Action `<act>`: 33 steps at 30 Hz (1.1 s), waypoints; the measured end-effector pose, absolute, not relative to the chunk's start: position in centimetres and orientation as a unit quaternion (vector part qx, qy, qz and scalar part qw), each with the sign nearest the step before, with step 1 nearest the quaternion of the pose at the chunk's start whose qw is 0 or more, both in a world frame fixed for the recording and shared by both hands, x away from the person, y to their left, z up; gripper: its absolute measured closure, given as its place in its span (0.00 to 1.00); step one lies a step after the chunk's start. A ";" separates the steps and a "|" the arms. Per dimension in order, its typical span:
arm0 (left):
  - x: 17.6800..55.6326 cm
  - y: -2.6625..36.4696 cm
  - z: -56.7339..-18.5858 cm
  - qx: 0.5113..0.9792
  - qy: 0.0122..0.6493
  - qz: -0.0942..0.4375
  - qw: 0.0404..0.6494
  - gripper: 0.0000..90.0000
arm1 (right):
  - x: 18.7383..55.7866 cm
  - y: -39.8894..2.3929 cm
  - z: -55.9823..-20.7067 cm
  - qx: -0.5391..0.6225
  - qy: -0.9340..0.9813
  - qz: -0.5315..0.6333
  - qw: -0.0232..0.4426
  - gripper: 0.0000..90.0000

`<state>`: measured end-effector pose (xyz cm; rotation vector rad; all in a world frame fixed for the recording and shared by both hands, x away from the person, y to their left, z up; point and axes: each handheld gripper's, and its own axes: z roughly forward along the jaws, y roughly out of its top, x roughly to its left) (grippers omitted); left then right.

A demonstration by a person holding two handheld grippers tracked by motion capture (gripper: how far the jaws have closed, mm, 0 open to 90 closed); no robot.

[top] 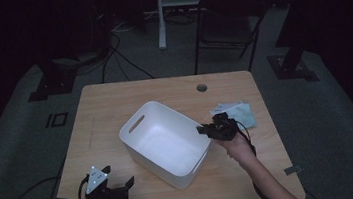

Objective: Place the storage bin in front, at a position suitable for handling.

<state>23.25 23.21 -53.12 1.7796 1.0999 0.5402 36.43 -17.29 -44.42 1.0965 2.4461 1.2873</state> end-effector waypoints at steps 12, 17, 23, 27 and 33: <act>22.4 23.5 -51.3 0.726 0.429 0.228 0.486 0.01 | 34.9 -17.2 -44.5 0.344 0.829 0.433 0.081 0.93; 22.0 23.5 -49.9 0.732 0.410 0.216 0.499 0.01 | 34.7 -17.2 -44.7 0.343 0.828 0.437 0.076 0.93; 22.3 23.7 -47.8 0.727 0.395 0.211 0.521 0.01 | 34.5 -17.2 -44.7 0.351 0.826 0.437 0.066 0.80; 23.1 24.0 -46.7 0.733 0.384 0.219 0.517 0.01 | 33.7 -17.9 -44.0 0.361 0.809 0.457 0.076 0.67; 24.9 24.4 -45.5 0.736 0.377 0.228 0.514 0.01 | 32.3 -19.6 -42.6 0.378 0.784 0.487 0.080 0.61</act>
